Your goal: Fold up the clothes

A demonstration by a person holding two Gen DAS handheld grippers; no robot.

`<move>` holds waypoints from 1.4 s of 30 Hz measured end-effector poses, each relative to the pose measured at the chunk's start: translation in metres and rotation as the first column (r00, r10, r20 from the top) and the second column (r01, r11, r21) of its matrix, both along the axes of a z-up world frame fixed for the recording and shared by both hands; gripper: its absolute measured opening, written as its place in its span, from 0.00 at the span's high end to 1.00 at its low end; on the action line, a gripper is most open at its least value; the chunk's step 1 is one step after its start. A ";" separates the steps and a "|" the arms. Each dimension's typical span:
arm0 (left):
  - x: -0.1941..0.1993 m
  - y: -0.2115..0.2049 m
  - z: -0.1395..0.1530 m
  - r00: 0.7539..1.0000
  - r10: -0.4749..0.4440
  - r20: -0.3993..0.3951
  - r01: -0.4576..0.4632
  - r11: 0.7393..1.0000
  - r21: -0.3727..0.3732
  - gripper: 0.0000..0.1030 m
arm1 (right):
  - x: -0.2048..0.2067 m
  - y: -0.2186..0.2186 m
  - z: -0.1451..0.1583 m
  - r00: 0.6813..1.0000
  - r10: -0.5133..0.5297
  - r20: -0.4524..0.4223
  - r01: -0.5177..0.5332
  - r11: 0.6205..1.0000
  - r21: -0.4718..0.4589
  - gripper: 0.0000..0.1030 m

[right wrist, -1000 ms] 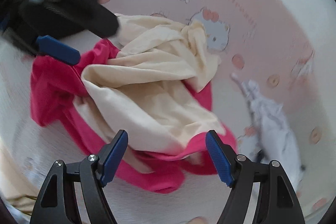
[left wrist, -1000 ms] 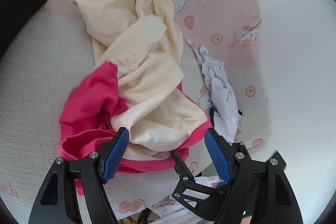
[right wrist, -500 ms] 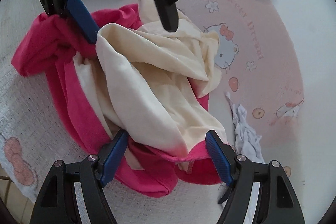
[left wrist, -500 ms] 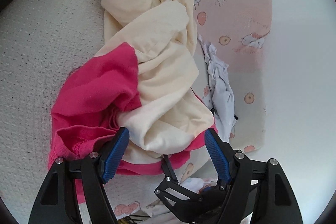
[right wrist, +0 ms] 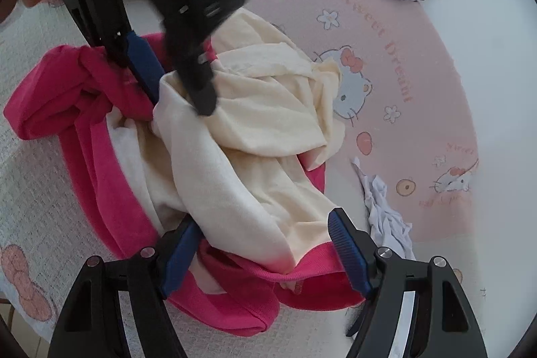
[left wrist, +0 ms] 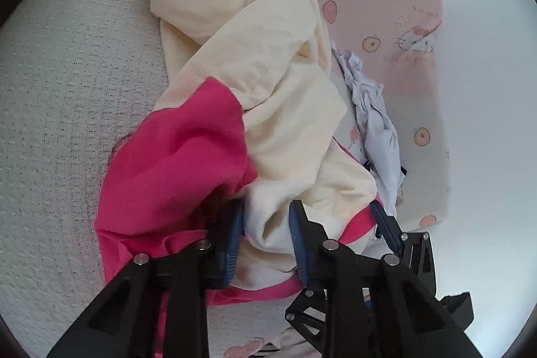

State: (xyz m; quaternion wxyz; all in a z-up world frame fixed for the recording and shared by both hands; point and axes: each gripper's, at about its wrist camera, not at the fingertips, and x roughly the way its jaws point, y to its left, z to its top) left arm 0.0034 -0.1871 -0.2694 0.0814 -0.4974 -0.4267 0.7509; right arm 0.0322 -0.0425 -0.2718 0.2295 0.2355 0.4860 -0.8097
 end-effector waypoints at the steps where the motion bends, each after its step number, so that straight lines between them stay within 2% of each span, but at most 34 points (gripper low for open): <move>1: 0.001 0.000 0.000 1.000 -0.002 -0.004 0.002 1.000 -0.001 0.79 | 0.001 -0.001 0.000 1.000 0.003 -0.003 -0.003 1.000 0.001 0.27; 3: 0.002 -0.001 0.001 1.000 -0.001 -0.010 0.001 1.000 0.002 0.79 | 0.003 -0.003 0.000 1.000 0.013 -0.005 -0.013 1.000 -0.001 0.29; 6: 0.002 -0.001 0.003 1.000 0.005 -0.027 -0.005 1.000 0.028 0.80 | 0.000 -0.008 -0.001 0.999 0.021 0.029 -0.021 1.000 -0.011 0.49; 7: 0.003 -0.002 0.005 1.000 0.004 -0.030 -0.003 1.000 0.031 0.80 | -0.003 -0.009 -0.003 0.998 0.019 0.058 -0.018 1.000 -0.017 0.63; 10: 0.002 -0.002 0.010 0.999 -0.012 -0.038 0.013 1.000 0.024 0.80 | -0.008 -0.012 -0.005 0.992 0.002 0.126 0.003 0.999 -0.042 0.80; 13: 0.000 -0.002 0.017 0.999 -0.021 -0.050 0.022 1.000 0.022 0.80 | -0.012 -0.009 0.008 0.987 -0.012 0.158 0.029 0.993 -0.111 0.85; 18: -0.009 0.004 0.040 0.994 -0.024 -0.106 0.031 0.998 0.058 0.80 | -0.025 0.012 0.038 0.978 -0.075 0.195 0.126 0.957 -0.260 0.87; 24: -0.028 0.028 0.070 0.984 -0.063 -0.167 0.067 0.997 0.023 0.80 | -0.044 0.040 0.070 0.953 -0.139 0.270 0.246 0.875 -0.416 0.87; 29: -0.041 0.047 0.086 0.976 -0.094 -0.195 0.094 0.996 -0.007 0.80 | -0.063 0.076 0.081 0.882 -0.148 0.447 0.383 0.778 -0.498 0.87; 32: -0.047 0.057 0.097 0.967 -0.115 -0.228 0.113 0.993 -0.026 0.80 | -0.066 0.087 0.081 0.874 -0.162 0.457 0.397 0.781 -0.483 0.86; 33: -0.050 0.061 0.099 0.963 -0.126 -0.237 0.123 0.992 -0.026 0.80 | -0.065 0.087 0.080 0.874 -0.163 0.458 0.394 0.788 -0.472 0.82; 37: -0.056 0.068 0.100 0.968 -0.128 -0.216 0.123 0.992 -0.034 0.80 | -0.059 0.084 0.073 0.880 -0.143 0.452 0.363 0.818 -0.447 0.81; 40: -0.051 0.060 0.095 0.980 -0.090 -0.175 0.089 0.996 -0.013 0.79 | -0.063 0.088 0.070 0.862 -0.164 0.480 0.399 0.803 -0.443 0.81; 42: -0.046 0.053 0.091 0.987 -0.059 -0.146 0.058 0.998 -0.013 0.74 | -0.069 0.095 0.069 0.840 -0.172 0.515 0.437 0.777 -0.453 0.81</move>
